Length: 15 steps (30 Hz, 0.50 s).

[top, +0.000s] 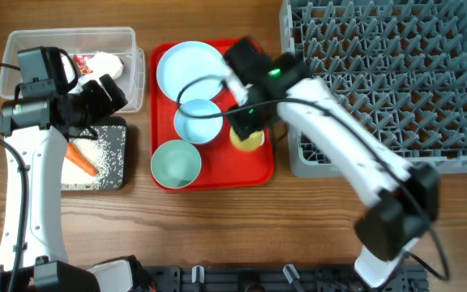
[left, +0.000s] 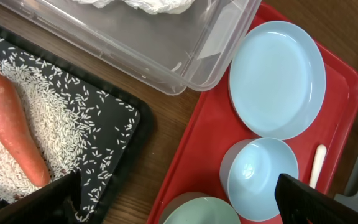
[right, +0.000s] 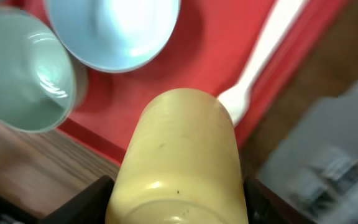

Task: Sort waste into correct bins and load items into the dishwasher rack
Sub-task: 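Carry the yellow cup right and set it in the grey rack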

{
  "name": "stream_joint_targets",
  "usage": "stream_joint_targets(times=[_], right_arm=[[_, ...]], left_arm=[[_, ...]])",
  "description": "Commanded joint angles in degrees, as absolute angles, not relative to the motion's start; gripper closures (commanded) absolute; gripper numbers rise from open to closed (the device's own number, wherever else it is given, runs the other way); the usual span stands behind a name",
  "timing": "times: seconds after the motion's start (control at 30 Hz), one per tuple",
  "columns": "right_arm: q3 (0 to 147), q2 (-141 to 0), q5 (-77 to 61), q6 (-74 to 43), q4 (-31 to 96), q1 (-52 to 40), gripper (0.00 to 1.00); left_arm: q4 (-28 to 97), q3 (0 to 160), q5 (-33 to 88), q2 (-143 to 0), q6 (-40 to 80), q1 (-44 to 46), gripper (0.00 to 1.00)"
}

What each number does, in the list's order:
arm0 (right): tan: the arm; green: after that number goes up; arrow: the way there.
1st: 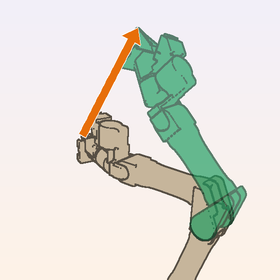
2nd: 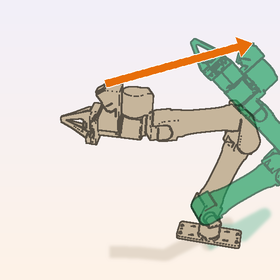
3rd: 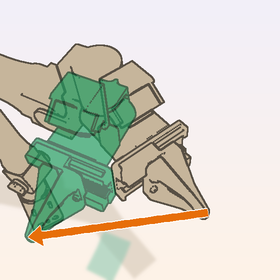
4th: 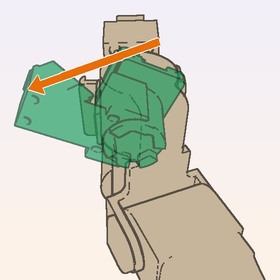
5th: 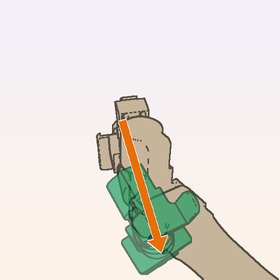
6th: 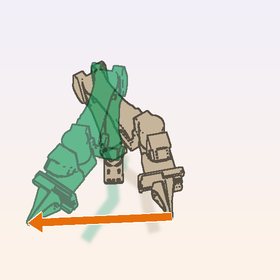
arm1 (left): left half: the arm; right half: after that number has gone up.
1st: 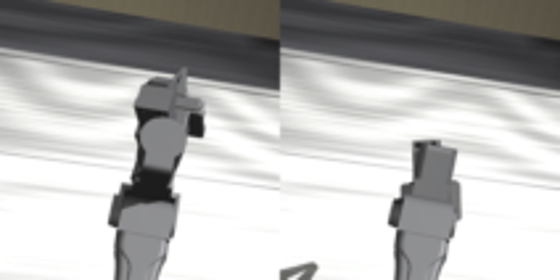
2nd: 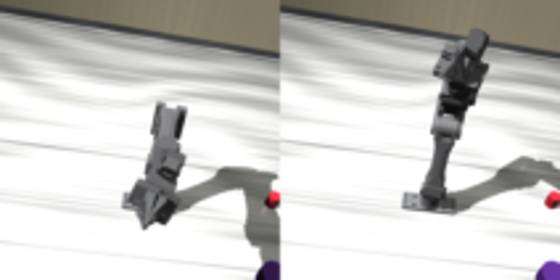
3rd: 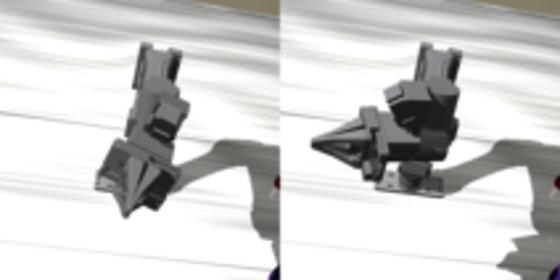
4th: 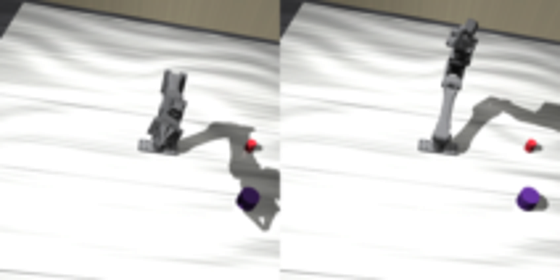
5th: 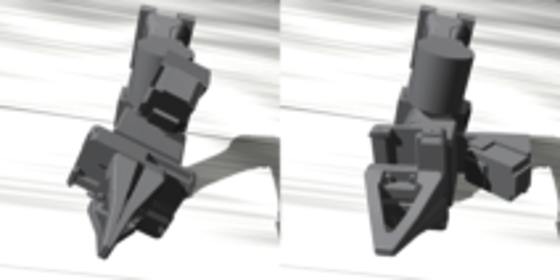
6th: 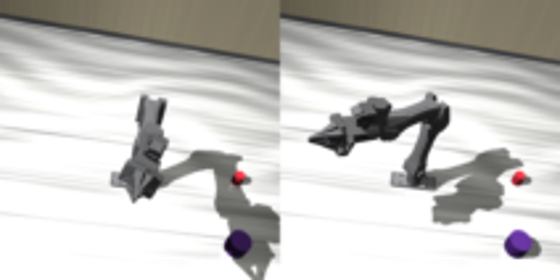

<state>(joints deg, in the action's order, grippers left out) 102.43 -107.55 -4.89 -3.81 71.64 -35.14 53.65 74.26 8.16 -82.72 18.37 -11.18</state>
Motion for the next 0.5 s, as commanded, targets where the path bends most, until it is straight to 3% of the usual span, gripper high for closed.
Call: stream_joint_targets(times=[0.0, 0.2, 0.47], right_arm=[[105.0, -101.2, -2.2, -5.0, 74.7, -29.7, 0.55], [104.9, -100.7, -1.1, -5.1, 82.4, -18.0, 0.54], [98.7, -101.1, -1.3, -7.6, 83.2, -3.7, 0.54]], left_arm=[[53.6, 74.6, 7.6, -83.3, 18.9, -11.5, 0.00], [53.6, 74.6, 7.7, -83.3, 18.9, -11.5, 0.00], [53.6, 74.6, 7.7, -83.3, 18.9, -11.5, 0.00]])
